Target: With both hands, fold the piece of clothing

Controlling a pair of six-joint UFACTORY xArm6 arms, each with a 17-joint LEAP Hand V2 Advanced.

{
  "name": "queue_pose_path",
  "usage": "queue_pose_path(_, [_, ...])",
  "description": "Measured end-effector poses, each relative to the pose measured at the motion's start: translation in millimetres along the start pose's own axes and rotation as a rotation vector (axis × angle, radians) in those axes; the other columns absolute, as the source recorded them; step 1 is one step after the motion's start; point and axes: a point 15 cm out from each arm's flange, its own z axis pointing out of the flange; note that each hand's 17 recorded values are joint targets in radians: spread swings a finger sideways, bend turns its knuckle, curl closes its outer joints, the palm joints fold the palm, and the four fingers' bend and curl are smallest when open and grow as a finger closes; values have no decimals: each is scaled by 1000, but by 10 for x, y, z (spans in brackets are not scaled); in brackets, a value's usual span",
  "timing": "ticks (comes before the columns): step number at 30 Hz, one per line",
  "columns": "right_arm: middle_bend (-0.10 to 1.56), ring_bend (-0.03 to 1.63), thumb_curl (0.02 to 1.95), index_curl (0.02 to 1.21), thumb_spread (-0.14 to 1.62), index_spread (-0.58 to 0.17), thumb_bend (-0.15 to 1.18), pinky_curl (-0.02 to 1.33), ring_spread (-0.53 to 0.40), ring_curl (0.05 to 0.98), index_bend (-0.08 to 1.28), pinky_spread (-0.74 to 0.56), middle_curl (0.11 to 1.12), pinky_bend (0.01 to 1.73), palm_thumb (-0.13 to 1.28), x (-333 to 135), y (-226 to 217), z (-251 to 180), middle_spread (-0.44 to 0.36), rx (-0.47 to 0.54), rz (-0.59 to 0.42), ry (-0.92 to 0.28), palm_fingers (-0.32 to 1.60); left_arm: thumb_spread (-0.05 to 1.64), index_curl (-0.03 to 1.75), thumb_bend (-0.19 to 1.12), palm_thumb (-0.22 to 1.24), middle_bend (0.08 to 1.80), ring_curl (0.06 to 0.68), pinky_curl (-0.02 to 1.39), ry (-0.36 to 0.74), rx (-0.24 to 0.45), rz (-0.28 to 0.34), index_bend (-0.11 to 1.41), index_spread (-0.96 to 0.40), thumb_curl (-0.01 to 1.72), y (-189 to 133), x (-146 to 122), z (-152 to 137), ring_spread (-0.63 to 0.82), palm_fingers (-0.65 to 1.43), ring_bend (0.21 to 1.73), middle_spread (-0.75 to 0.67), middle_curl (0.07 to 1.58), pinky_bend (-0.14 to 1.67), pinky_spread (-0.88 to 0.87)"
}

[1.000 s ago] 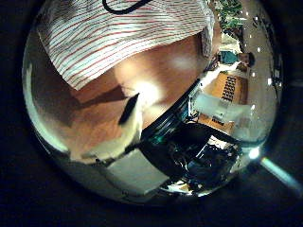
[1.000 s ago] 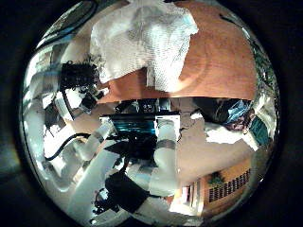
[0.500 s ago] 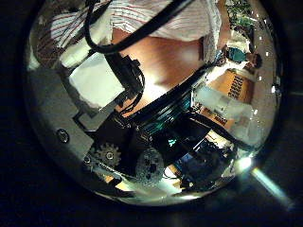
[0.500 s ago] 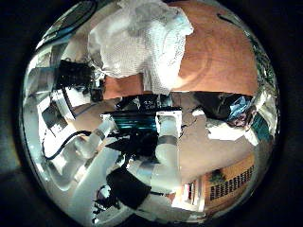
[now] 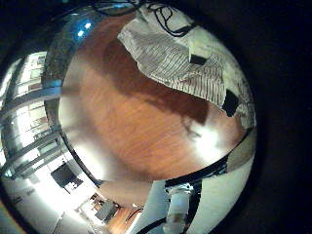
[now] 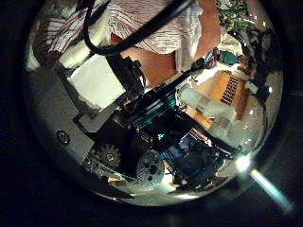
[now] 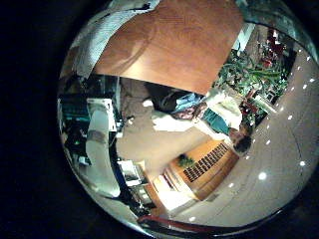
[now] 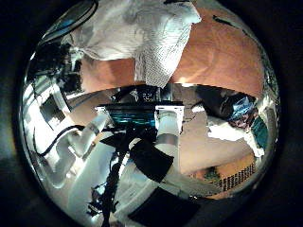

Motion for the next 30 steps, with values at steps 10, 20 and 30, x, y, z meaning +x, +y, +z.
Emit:
queue_pose_path(10, [380,736,253,332,1069,-321,-42,177,-190,260,175,53,416,530,203,-278,-44,415,-147,-42,-48,-13,279,1069,1088,-16,741,1031,510,482,17,-69,-3,598,-691,594,-131,-20,-419,-487,1034,1238,-540,874,768,-693])
queue_pose_path(20, [320,689,263,312,964,-216,-26,199,-63,252,150,182,399,554,105,-519,-248,797,-49,5,-8,-37,173,1067,1166,-14,731,1022,506,528,45,-85,-3,529,-720,613,-148,13,-515,-492,1055,1229,-548,875,750,-707])
queue_pose_path(30, [297,637,300,306,946,-195,-16,218,-18,246,167,190,392,562,242,-692,-517,948,-24,88,-24,-9,140,1066,1221,-14,728,1014,504,564,58,-99,-16,487,-741,625,-102,-46,-505,-492,1062,1226,-552,877,705,-723])
